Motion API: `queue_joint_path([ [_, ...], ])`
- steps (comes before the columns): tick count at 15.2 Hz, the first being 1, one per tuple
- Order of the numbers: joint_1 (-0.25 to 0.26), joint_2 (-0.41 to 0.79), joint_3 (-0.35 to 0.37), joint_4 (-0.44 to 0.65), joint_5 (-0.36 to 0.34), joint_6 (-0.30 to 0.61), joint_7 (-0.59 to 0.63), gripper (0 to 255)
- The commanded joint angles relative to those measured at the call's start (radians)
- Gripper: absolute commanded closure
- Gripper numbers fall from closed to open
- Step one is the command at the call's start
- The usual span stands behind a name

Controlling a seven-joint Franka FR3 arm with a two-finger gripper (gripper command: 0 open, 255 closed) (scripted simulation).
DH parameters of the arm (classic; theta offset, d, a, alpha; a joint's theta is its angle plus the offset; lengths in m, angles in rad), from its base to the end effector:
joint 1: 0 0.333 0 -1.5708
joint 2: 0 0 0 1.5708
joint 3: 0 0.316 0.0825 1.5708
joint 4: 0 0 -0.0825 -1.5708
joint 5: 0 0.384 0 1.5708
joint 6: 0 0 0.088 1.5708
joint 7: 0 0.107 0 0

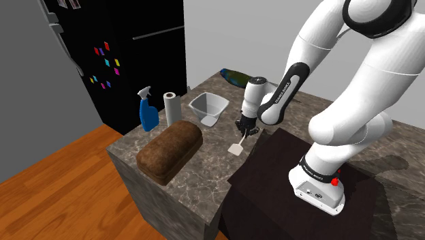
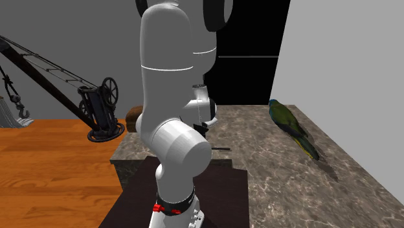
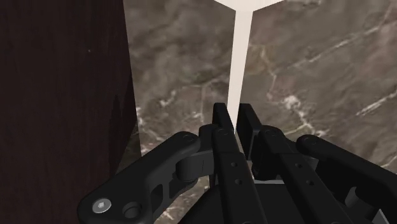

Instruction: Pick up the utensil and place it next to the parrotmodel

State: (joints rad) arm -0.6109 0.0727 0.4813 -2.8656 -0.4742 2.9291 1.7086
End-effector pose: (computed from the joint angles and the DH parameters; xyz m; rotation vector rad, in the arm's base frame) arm 0.3465 -0.0110 0.1774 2.3942 -1.9673 0.0802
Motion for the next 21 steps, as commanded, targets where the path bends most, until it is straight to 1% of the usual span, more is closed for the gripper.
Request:
queue_joint_path([
  [1, 0.000, 0.000, 0.000, 0.000, 0.000, 0.000, 0.000, 255],
  [2, 0.000, 0.000, 0.000, 0.000, 0.000, 0.000, 0.000, 255],
  [4, -0.017, -0.054, 0.056, -0.016, 0.155, -0.023, -0.114, 255],
  [5, -0.016, -0.081, 0.075, -0.022, 0.230, -0.037, -0.168, 255],
  [7, 0.006, -0.133, 0.087, -0.030, 0.360, -0.071, -0.260, 255],
  [8, 0.026, -0.158, 0.080, -0.032, 0.409, -0.089, -0.296, 255],
  [10, 0.062, -0.206, 0.064, -0.034, 0.486, -0.129, -0.351, 255],
  [12, 0.093, -0.251, 0.046, -0.034, 0.538, -0.171, -0.389, 255],
  [15, 0.128, -0.314, 0.022, -0.031, 0.592, -0.235, -0.429, 255],
  [21, 0.172, -0.430, -0.015, -0.017, 0.646, -0.362, -0.474, 255],
])
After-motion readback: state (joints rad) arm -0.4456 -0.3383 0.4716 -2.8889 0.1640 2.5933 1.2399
